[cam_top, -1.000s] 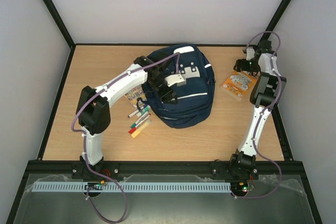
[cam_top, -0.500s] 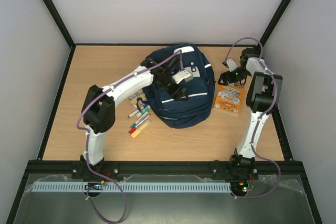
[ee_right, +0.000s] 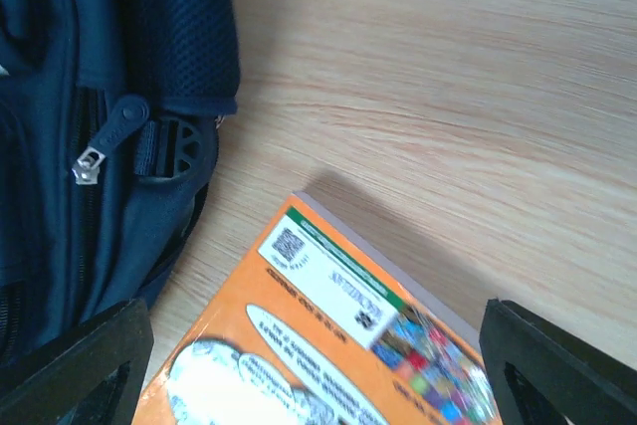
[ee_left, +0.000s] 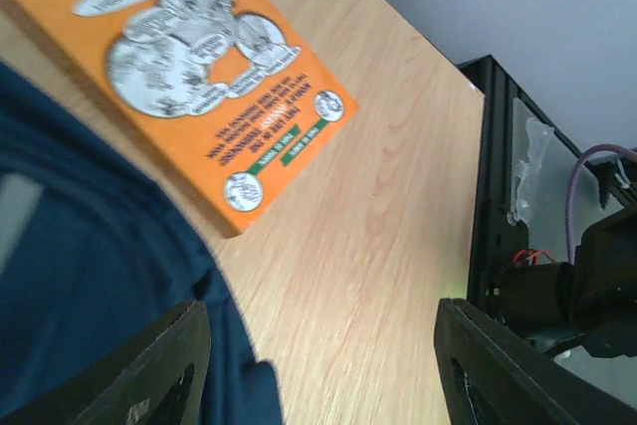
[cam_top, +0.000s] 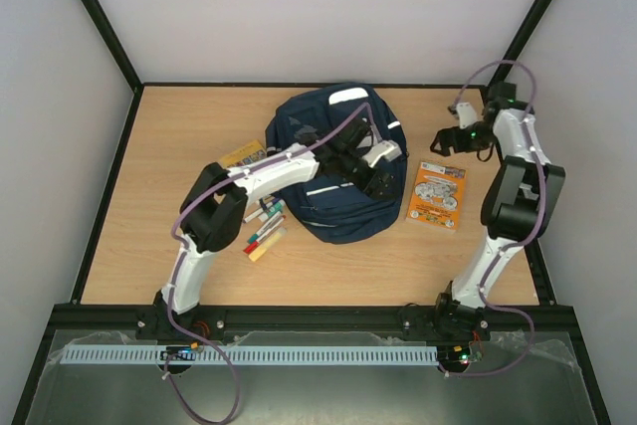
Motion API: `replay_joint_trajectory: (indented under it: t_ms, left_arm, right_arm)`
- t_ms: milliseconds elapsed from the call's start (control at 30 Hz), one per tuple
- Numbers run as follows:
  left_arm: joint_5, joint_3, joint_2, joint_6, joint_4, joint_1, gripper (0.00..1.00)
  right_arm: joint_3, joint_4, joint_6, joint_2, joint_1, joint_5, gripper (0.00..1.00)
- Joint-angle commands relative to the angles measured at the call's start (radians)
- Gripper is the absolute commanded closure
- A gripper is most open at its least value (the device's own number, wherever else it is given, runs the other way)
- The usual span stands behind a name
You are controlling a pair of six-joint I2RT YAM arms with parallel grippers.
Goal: Pack the student bag
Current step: Move the book to the center of the board, then adjust the student bag at the center of the board.
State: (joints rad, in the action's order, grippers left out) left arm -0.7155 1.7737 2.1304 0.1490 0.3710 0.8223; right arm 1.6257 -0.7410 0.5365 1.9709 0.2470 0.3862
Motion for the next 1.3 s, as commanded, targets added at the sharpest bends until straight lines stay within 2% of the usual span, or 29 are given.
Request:
replay_joint_trajectory:
  t_ms: [0,100,233,367,467,633,733,867,1000,1100,1267]
  left_arm:
    - [-0.107,0.036,0.084,0.034,-0.092,0.063,0.37]
    - [-0.130,0.091,0.151,0.026,-0.070,0.108,0.38]
    - [-0.055,0.097,0.214,0.048,-0.072,0.143,0.35]
    - [0.064,0.076,0.253,0.037,-0.035,0.137,0.32]
    - [0.219,0.048,0.259,0.028,-0.016,0.120,0.29]
    - [0.326,0.029,0.251,0.021,0.008,0.078,0.26]
    - [0.336,0.019,0.239,0.016,0.008,0.063,0.25]
    - [0.273,0.063,0.243,0.029,-0.005,0.064,0.23]
    - [0.271,0.144,0.271,0.109,-0.047,0.074,0.19]
    - [0.354,0.186,0.291,0.242,-0.076,0.092,0.11]
    - [0.371,0.246,0.339,0.424,-0.114,0.118,0.10]
  right_arm:
    - [-0.035,-0.109,-0.135,-0.069,0.072,0.035,0.11]
    - [-0.140,-0.106,-0.144,-0.112,0.121,0.028,0.12]
    - [-0.276,-0.092,-0.123,-0.168,0.153,-0.005,0.12]
    - [-0.353,-0.094,-0.083,-0.178,0.155,-0.029,0.12]
    - [-0.378,-0.086,-0.081,-0.160,0.154,-0.035,0.12]
    - [-0.385,-0.055,-0.115,-0.127,0.154,-0.023,0.14]
    - [-0.386,-0.046,-0.133,-0.107,0.155,-0.030,0.15]
    - [-0.386,-0.032,-0.139,-0.087,0.154,-0.065,0.17]
    - [-0.384,-0.021,-0.142,-0.063,0.155,-0.093,0.24]
    - [-0.381,-0.014,-0.152,-0.035,0.155,-0.123,0.32]
    - [-0.368,-0.029,-0.148,0.000,0.154,-0.132,0.39]
